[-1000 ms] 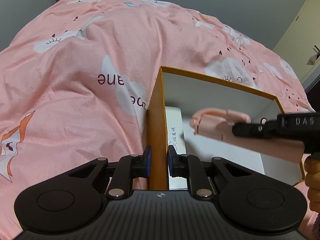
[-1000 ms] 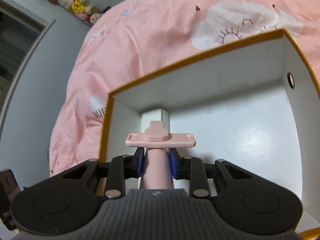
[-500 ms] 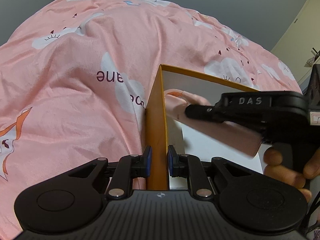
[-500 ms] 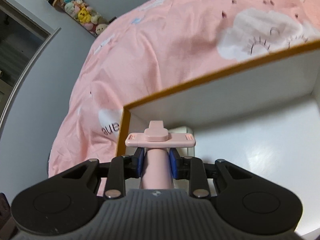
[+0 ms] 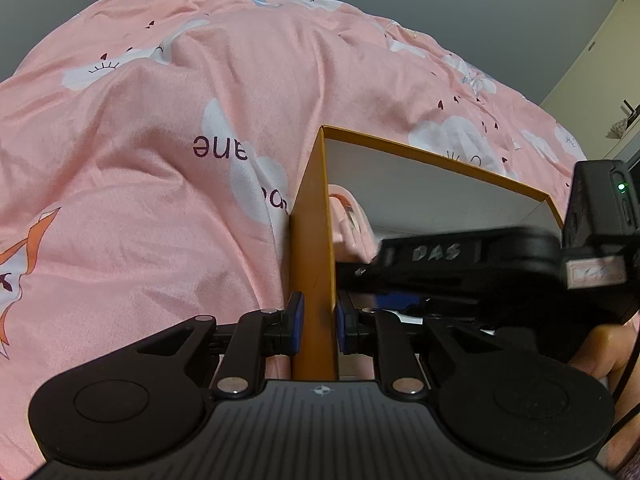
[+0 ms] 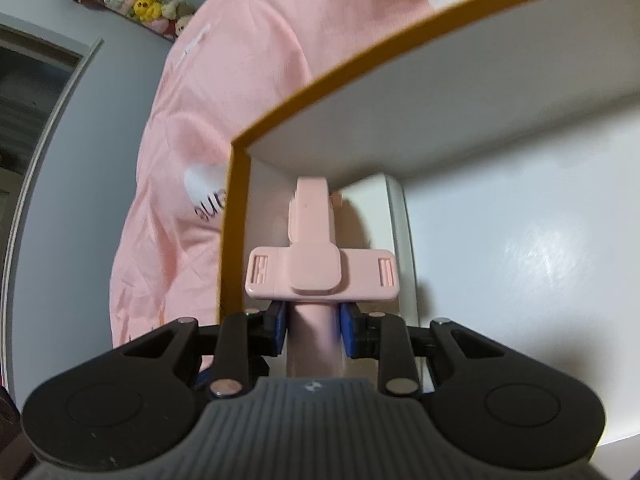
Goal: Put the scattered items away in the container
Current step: 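Lower the pink handle onto the white case and open the right tool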
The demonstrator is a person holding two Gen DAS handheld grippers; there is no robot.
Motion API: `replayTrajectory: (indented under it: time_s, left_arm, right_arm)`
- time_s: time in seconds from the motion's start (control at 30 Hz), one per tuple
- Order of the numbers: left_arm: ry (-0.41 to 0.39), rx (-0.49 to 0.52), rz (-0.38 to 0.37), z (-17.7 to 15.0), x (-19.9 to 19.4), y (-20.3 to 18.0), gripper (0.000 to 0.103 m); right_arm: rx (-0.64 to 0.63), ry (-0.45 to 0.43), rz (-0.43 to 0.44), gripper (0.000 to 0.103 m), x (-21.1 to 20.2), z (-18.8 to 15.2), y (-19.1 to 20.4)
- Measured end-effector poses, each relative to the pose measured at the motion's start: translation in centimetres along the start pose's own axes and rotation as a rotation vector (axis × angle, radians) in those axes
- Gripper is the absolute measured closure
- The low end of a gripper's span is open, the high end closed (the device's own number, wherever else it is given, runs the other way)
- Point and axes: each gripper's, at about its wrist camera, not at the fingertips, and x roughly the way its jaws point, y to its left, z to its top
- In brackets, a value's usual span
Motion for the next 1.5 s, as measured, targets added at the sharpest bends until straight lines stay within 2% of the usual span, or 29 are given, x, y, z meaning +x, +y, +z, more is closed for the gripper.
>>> replayTrajectory:
  time_s: [0.13, 0.23, 0.53, 0.67, 0.73, 0.8, 1.13, 1.3, 1.5]
  left_arm:
    - [0.008, -0.004, -0.002, -0.1, 0.3, 0.1, 0.085]
    - [0.006, -0.001, -0.003, -0.1, 0.2, 0.0, 0.085]
    - [-0.002, 0.007, -0.004, -0.4, -0.2, 0.0, 0.085]
    - [0.0, 0.013, 0.011, -0.5, -0.3, -0.2, 0.085]
    - [0.0, 0.026, 0.029, -0.6, -0.5, -0.5, 0.085]
    - [-0.007, 0.033, 0.041, -0.7, -0.7, -0.7, 0.086]
    - [-0.007, 0.017, 0.037, -0.8, -0.8, -0.6, 0.086]
    - [-0.026, 0.036, 0.069, -1.1, -1.2, -1.2, 0.086]
    - [-0.06, 0.04, 0.1, -1.7, -2.4, -1.9, 0.086]
  right_arm:
    - [-0.027, -0.004, -0.025, 0.073, 0.4, -0.3, 0.4]
    - [-0.051, 0.039, -0.069, 0.07, 0.8, -0.2, 0.6]
    - [-0.135, 0.101, -0.071, 0.069, -0.9, -0.6, 0.7]
    - [-0.164, 0.125, -0.066, 0.07, -1.6, -1.1, 0.8]
    - [-0.145, 0.139, -0.058, 0.077, -1.4, -1.3, 0.5]
    - [-0.125, 0.146, -0.053, 0.078, -1.1, -1.5, 0.3]
    - [-0.077, 0.069, -0.031, 0.079, -0.6, -1.6, 0.3]
    - [-0.111, 0.058, -0.019, 0.078, -1.5, -2.2, 0.5]
    - [-0.198, -0.003, -0.044, 0.078, -4.0, -3.4, 1.1]
